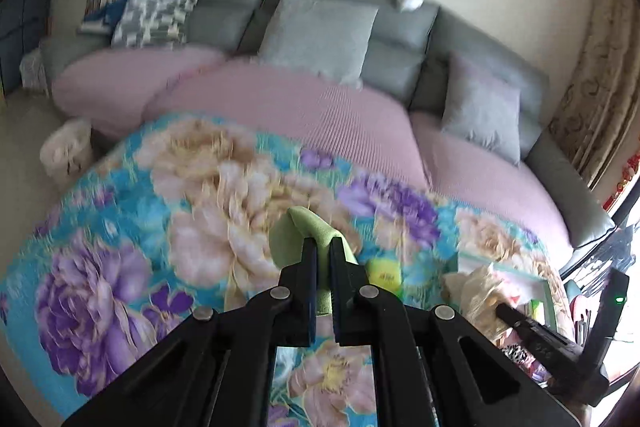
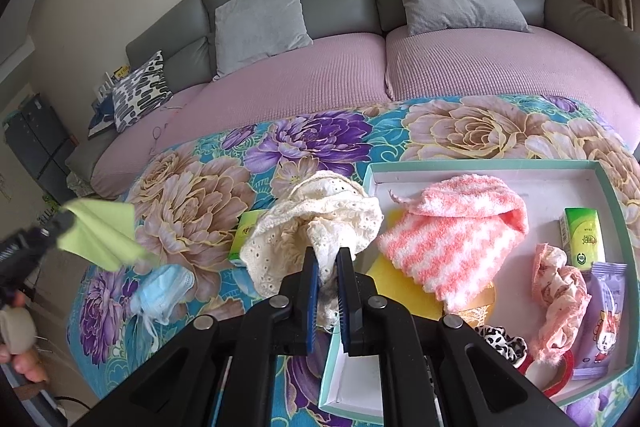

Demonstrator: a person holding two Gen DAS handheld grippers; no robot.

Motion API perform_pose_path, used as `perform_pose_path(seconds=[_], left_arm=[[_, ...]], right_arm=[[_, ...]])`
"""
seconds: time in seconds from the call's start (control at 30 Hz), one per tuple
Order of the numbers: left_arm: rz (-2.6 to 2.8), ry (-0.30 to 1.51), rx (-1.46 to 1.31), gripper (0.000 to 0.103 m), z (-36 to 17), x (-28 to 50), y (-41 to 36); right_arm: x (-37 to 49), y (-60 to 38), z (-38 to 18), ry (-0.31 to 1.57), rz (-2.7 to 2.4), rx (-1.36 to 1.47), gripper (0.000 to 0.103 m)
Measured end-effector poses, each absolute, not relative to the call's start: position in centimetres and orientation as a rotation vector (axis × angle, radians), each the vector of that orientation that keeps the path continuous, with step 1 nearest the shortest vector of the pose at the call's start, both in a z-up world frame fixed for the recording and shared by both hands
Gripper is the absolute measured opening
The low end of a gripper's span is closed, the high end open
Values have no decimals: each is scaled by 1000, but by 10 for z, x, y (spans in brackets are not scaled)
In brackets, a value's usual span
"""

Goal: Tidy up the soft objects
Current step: 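Carry the lime cloth with the left tool while the right carries the lace cloth to the tray, then release the lime cloth into the tray with the left tool while the right releases the lace cloth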

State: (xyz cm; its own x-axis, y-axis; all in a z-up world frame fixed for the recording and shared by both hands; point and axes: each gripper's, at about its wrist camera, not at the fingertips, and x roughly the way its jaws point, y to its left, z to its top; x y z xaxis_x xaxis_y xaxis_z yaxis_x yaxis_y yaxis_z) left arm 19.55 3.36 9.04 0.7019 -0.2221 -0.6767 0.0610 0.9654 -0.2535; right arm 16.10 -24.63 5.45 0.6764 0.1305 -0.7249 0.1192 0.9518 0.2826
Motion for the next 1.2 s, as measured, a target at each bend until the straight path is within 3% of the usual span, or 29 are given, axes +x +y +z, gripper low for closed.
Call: perform_pose_path(seconds=[0.3,0.6,0.93,1.2], left_arm=[[-315,658,-188,5,114,187,-7],[-539,591,-109,6,126,177,-92],[-719,626,-44,6,97,172,-194],[-727,784,45,6,43,178,-246]], right_arm=[[148,-268,69,759,-27,357,9],[107,-363,71,707,-267,467,9],[83,-427,58,717,-424,512,9],[88,-433,38,791,-418,500,9]])
